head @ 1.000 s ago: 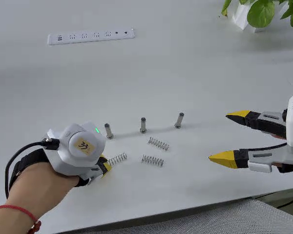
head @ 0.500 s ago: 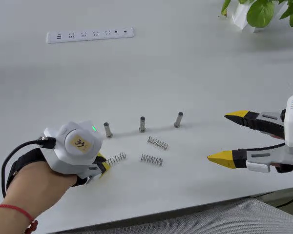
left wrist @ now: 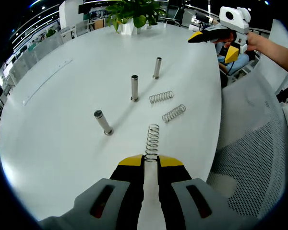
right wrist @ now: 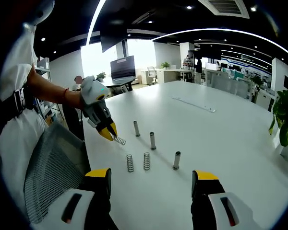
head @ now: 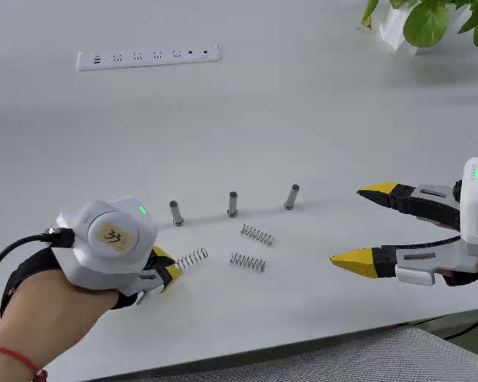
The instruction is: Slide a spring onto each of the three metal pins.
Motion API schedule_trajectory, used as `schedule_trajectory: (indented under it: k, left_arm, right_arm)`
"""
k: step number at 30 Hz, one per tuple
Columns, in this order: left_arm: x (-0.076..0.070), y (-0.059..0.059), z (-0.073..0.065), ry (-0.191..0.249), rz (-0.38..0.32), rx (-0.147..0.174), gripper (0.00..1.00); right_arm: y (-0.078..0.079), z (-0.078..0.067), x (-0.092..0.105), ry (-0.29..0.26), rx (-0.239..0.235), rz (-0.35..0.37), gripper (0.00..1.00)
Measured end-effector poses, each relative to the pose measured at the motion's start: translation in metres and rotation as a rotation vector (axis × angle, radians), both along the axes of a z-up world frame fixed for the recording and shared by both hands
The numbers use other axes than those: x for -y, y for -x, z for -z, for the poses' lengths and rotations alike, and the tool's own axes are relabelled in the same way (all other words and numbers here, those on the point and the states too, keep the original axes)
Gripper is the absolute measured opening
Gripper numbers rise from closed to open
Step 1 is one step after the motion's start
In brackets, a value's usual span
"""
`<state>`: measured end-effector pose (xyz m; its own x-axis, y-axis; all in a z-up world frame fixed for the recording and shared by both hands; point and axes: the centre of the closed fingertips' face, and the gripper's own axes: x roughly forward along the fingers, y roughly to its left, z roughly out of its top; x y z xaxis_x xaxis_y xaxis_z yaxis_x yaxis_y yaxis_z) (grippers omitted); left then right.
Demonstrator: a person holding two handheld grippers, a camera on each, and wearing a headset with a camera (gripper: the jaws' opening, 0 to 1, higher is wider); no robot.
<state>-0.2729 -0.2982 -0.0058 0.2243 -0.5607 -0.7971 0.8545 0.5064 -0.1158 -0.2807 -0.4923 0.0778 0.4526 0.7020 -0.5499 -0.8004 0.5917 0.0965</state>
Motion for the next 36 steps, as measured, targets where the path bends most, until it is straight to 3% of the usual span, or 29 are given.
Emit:
schedule_trajectory:
  k: [5, 16, 19, 23, 24, 26, 29, 31, 36]
  left_arm:
    - [0.001, -0.001, -0.015, 0.057, -0.021, 0.016, 0.06]
    - [0.016, -0.004, -0.070, 0.267, -0.075, 0.079, 0.06]
    - [0.022, -0.005, -0.087, 0.337, -0.087, 0.096, 0.06]
    - [0.028, -0.006, -0.109, 0.417, -0.086, 0.127, 0.06]
    - [0.032, -0.007, -0.119, 0.458, -0.083, 0.142, 0.06]
    - [0.033, -0.008, -0.127, 0.489, -0.102, 0.139, 0.06]
    - [0.035, -0.011, -0.145, 0.572, -0.124, 0.150, 0.06]
    - [0.035, -0.012, -0.151, 0.588, -0.123, 0.161, 0.06]
    - [0.041, -0.011, -0.166, 0.648, -0.120, 0.167, 0.06]
  right_arm:
    - [-0.002, -0.012, -0.009, -0.014, 0.006, -0.013, 0.61]
    - [-0.008, -0.049, -0.050, -0.109, 0.024, -0.053, 0.54]
    - [-0.010, -0.061, -0.063, -0.170, 0.023, -0.049, 0.51]
    - [-0.015, -0.081, -0.082, -0.301, 0.003, -0.023, 0.46]
    - [-0.016, -0.085, -0.086, -0.339, -0.006, -0.014, 0.44]
    - [-0.019, -0.092, -0.091, -0.397, -0.021, 0.008, 0.42]
    - [-0.025, -0.101, -0.100, -0.491, -0.045, 0.040, 0.40]
    - [-0.027, -0.105, -0.104, -0.541, -0.069, 0.053, 0.38]
    - [-0.026, -0.104, -0.117, -0.544, -0.083, 0.035, 0.36]
